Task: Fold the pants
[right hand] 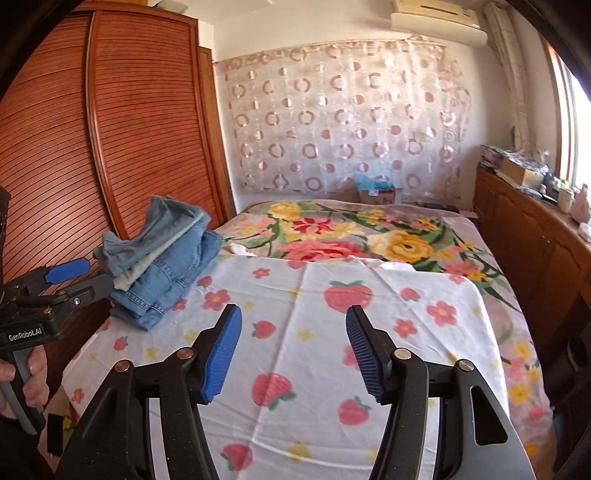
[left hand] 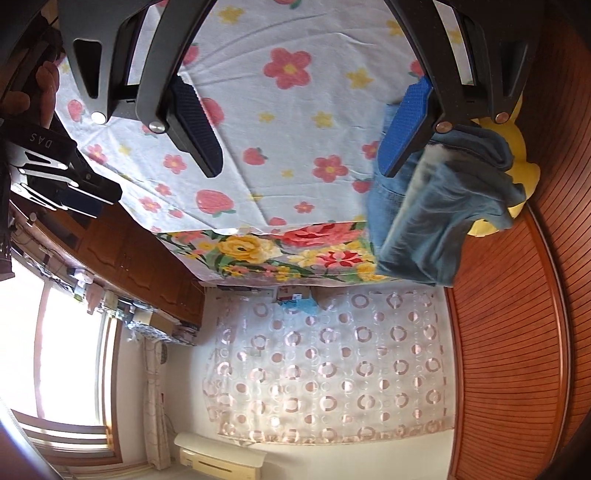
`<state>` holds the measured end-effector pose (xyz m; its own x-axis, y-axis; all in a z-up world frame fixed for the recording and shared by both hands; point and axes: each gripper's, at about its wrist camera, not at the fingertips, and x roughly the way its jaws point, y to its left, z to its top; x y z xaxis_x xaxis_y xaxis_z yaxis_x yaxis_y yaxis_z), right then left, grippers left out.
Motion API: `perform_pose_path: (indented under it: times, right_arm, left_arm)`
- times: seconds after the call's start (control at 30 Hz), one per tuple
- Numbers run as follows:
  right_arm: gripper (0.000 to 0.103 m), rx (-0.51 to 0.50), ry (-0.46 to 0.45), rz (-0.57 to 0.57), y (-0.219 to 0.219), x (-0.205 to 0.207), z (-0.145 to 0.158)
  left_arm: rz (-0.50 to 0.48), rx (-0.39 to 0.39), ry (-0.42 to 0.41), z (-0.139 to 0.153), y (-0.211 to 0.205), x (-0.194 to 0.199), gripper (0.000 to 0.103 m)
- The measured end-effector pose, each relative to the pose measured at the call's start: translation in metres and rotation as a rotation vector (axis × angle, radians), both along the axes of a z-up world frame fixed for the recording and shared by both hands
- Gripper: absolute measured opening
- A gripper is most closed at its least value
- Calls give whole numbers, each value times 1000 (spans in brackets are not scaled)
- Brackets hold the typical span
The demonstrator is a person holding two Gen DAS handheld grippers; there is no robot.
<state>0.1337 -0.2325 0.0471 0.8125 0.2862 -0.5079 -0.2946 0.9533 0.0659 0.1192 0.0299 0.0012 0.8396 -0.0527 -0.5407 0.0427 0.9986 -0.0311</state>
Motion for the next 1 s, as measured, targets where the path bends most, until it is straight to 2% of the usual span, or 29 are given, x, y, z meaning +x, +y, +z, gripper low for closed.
perform_pose_path:
  times: [0.13,0.33,0.63,1.0]
  right_arm:
    - [68,-25,-16,-46,-1,-17,13]
    - [71,-4,-41,-86,5,-48,23]
    - [71,7,-125,-121,24,-89,32]
    - [71,25,-181,-150,26,-121,13]
  left_arm:
    - [-34,-4,3,3,-19,-9,87]
    - [-66,7,-2,10,-40,-22,87]
    - [-56,19,-69,34,-43,-40,87]
    - [-38,31,-126,51,-39,-67,87]
